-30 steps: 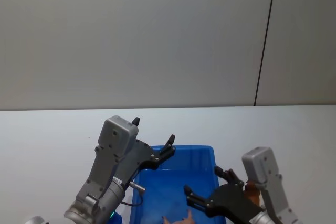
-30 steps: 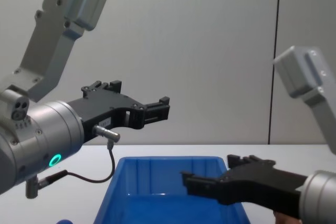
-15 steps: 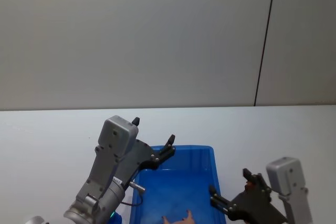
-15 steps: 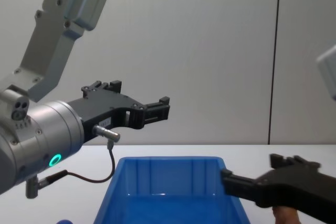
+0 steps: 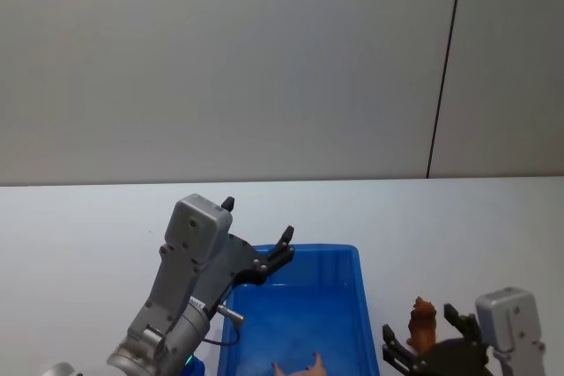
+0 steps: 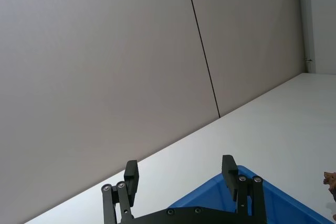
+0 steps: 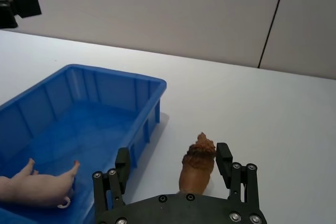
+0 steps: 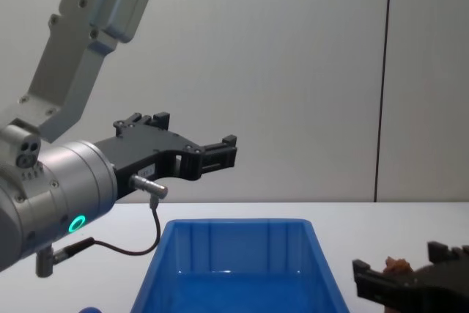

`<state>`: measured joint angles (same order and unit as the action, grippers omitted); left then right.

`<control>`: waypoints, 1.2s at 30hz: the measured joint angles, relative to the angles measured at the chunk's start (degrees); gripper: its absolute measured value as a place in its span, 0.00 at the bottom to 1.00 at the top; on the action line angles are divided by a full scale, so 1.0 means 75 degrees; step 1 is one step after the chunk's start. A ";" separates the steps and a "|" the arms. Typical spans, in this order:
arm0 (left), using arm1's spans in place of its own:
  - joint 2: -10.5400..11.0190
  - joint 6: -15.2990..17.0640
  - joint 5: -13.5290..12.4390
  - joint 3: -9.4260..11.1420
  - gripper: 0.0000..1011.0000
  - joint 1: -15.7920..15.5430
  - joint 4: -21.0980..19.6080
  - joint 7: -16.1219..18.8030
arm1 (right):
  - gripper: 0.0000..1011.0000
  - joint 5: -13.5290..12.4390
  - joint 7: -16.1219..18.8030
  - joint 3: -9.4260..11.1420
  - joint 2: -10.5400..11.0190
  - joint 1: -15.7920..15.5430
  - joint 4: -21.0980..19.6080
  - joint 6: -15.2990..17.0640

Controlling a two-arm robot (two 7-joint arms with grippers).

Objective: Pick up the two dolls from the table and place them into the box.

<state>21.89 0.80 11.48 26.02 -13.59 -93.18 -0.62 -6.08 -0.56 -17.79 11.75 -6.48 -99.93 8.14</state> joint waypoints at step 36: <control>0.0000 0.0000 0.0000 0.0000 0.99 0.0000 0.0000 0.0000 | 0.73 -0.0166 -0.0382 0.0097 -0.0338 0.0109 0.0994 -0.0048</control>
<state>21.89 0.80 11.48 26.02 -13.59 -93.17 -0.63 -7.32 -3.43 -17.07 9.21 -5.66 -92.48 7.79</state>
